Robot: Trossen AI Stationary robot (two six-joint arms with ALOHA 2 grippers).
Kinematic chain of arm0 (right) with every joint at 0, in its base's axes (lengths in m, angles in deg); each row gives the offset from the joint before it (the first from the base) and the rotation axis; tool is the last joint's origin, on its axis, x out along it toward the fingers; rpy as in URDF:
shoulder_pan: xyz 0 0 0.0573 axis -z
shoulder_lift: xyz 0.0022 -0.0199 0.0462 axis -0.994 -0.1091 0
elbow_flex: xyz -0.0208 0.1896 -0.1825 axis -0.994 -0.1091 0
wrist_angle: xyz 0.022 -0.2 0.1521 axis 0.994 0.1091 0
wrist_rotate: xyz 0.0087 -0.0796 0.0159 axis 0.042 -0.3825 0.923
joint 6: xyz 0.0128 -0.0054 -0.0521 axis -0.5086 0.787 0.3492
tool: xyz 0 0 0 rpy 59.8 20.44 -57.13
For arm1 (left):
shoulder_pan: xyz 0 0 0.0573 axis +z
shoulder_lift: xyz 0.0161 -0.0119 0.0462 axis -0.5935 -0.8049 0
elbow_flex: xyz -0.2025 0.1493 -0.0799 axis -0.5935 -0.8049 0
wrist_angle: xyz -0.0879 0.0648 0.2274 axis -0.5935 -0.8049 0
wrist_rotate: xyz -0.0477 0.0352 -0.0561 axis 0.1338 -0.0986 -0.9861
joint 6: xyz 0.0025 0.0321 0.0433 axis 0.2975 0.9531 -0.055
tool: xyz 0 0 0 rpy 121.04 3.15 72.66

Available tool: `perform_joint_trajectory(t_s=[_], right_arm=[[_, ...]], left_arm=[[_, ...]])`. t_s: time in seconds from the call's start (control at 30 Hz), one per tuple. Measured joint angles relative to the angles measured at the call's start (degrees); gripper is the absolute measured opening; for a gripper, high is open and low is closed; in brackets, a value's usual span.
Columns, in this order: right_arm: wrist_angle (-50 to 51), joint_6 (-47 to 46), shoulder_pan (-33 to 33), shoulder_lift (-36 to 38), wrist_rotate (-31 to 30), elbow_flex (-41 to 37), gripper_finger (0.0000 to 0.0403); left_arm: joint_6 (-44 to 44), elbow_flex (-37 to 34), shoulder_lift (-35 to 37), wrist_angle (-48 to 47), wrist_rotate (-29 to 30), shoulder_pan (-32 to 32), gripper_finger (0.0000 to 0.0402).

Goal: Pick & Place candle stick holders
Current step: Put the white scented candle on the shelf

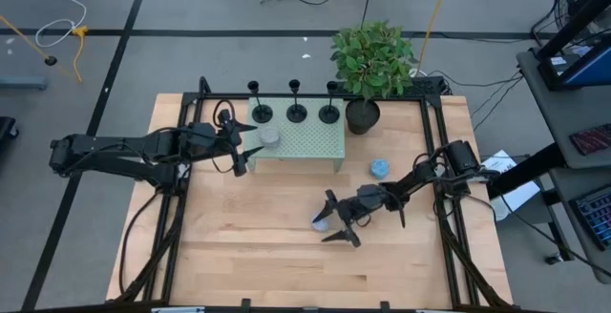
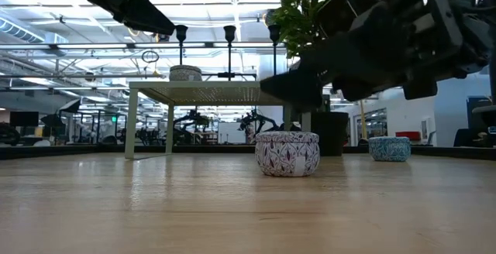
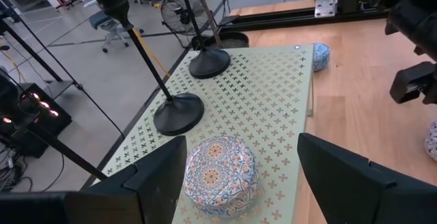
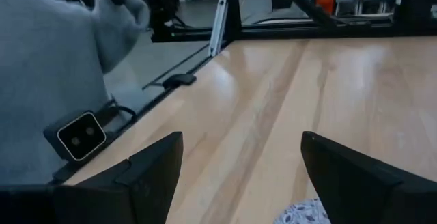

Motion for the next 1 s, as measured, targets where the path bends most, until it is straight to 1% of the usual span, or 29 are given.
perform_joint_trajectory(t_s=[0.17,0.4,0.53,0.63,0.7,0.77,0.83,1.0], right_arm=[[-0.78,3.21,-0.24,0.00,-0.13,0.00,0.0305],[-0.90,5.58,-0.24,0.00,-0.09,1.09,0.0336],[2.37,5.26,-0.02,0.00,-0.21,1.14,0.0351],[5.94,5.15,-0.02,0.00,-2.13,1.14,0.0354],[8.11,7.18,-0.02,0.00,-3.70,1.14,0.0354],[7.91,9.62,0.04,0.00,-4.85,1.14,0.0354],[7.87,10.86,0.37,0.00,-4.81,1.14,0.0354],[11.26,10.47,1.29,0.00,-4.94,1.14,0.0354]], left_arm=[[0.00,0.00,0.00,0.28,0.02,0.00,0.0280],[0.00,0.00,0.00,0.28,0.03,0.00,0.0280],[0.00,0.00,0.00,0.24,0.02,0.00,0.0280],[0.00,0.00,0.00,-0.22,0.02,0.00,0.0280],[0.00,0.00,0.00,-0.20,0.02,0.00,0.0280],[0.00,0.00,0.00,-0.20,0.02,0.00,0.0280],[0.00,0.00,0.00,-0.20,0.02,0.00,0.0280],[0.00,0.00,-0.01,-0.20,0.02,0.00,0.0280]])
